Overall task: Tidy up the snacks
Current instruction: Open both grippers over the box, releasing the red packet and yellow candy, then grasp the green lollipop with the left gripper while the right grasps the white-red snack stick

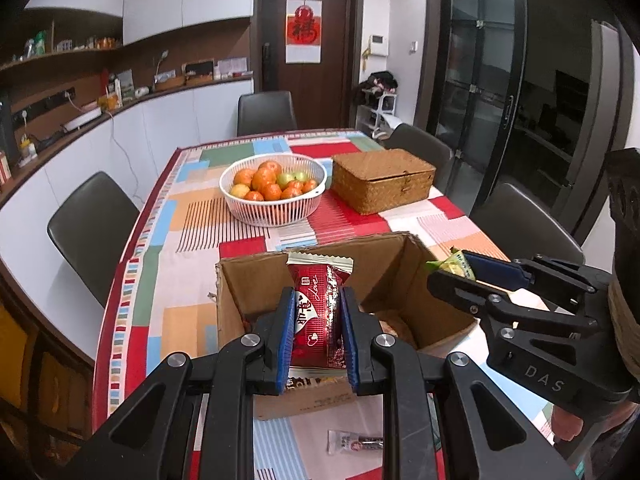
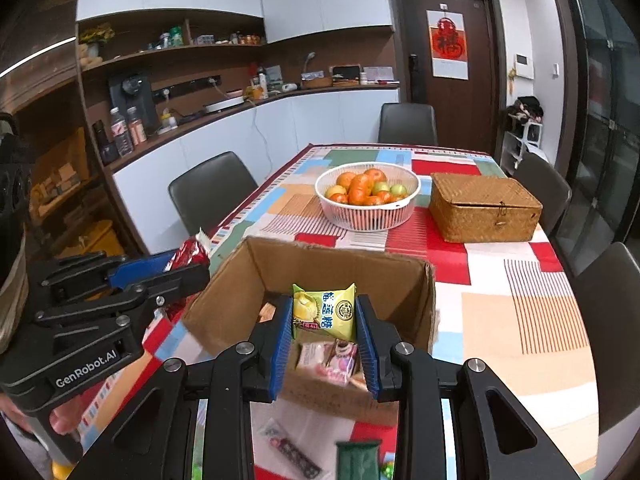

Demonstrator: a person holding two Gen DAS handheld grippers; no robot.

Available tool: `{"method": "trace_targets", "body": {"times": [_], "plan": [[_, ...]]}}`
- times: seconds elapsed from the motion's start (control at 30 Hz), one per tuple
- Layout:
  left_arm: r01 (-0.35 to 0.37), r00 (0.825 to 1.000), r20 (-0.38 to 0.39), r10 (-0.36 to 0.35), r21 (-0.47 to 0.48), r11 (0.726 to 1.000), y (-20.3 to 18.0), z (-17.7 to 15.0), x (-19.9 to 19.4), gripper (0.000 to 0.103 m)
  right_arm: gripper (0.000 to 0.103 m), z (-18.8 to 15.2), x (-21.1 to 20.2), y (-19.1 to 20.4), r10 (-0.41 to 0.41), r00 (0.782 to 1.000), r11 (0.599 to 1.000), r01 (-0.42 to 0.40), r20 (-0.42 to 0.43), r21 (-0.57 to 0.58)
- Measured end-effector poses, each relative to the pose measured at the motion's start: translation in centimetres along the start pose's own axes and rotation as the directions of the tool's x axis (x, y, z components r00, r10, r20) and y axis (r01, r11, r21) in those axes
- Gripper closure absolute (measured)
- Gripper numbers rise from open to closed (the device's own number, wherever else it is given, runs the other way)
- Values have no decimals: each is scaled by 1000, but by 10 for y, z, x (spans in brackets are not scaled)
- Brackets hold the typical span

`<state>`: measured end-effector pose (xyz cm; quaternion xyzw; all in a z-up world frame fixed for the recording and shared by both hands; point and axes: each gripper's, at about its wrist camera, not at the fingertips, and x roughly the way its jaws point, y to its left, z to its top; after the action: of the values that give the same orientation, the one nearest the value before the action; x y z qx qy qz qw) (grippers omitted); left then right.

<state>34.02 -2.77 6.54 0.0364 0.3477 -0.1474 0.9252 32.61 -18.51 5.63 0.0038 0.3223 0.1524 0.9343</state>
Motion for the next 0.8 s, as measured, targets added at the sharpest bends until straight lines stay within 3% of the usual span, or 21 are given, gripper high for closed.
{"method": "trace_targets", "body": {"times": [0.13, 0.17, 0.2, 0.23, 0.27, 0.3, 0.5, 0.8], "plan": [[-13, 1000, -24, 13, 2, 1000, 3, 5, 16, 80, 71, 8, 18, -6, -16, 1000, 1000, 16, -25, 11], [-20, 1000, -22, 20, -1, 1000, 4, 6, 18, 75, 71, 9, 20, -7, -19, 999, 1000, 19, -28, 12], [-29, 999, -24, 29, -3, 1000, 4, 6, 20, 62, 71, 10, 23, -8, -23, 999, 1000, 23, -29, 14], [-39, 999, -22, 39, -8, 999, 5, 7, 20, 58, 66, 10, 25, -8, -34, 999, 999, 34, -25, 10], [-42, 999, -18, 41, -10, 999, 5, 6, 19, 57, 55, 10, 26, -7, -42, 999, 999, 42, -22, 4], [-44, 999, -12, 43, -10, 999, 6, 5, 16, 57, 51, 11, 28, -7, -55, 998, 999, 55, -28, 0], [-105, 994, 30, 105, 24, 994, 2, -13, -9, 57, 50, 0, 21, -9, -55, 998, 998, 56, -40, 16], [-119, 990, 80, 113, 67, 991, -7, -61, -62, 55, 50, -36, -18, 24, -13, 1000, 997, 13, -5, -73]]}}
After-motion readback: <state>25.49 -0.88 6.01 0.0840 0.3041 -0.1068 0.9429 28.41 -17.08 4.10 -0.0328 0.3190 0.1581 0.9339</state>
